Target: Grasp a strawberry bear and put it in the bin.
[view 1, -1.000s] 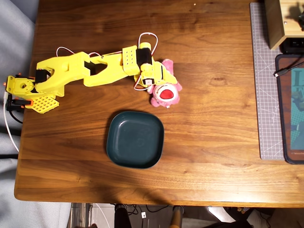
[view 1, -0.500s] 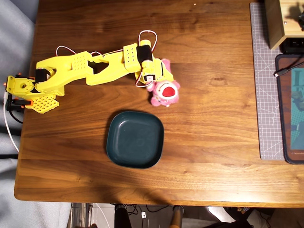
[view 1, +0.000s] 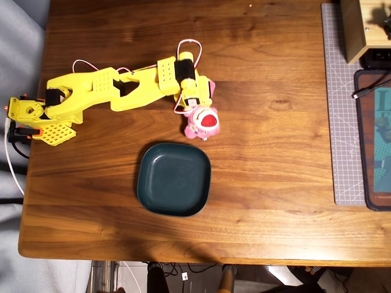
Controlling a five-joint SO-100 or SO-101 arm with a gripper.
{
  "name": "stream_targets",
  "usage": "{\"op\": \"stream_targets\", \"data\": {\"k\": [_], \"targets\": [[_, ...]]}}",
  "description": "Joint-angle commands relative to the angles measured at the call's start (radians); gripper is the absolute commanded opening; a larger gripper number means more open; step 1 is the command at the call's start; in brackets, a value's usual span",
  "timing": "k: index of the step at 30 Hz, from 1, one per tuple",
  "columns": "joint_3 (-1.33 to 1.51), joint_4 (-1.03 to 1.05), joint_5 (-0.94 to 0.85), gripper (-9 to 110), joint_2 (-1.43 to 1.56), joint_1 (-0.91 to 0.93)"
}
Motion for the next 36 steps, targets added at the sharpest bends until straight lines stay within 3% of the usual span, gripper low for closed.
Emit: {"op": "stream_targets", "data": {"k": [1, 23, 36], "targets": [[-0.067, 0.049, 0.011, 0, 0.236, -0.080], [-0.124, 0.049, -0.097, 0, 0.379, -0.509], [0.161, 0.051, -0.112, 0, 0.428, -0.520]]}}
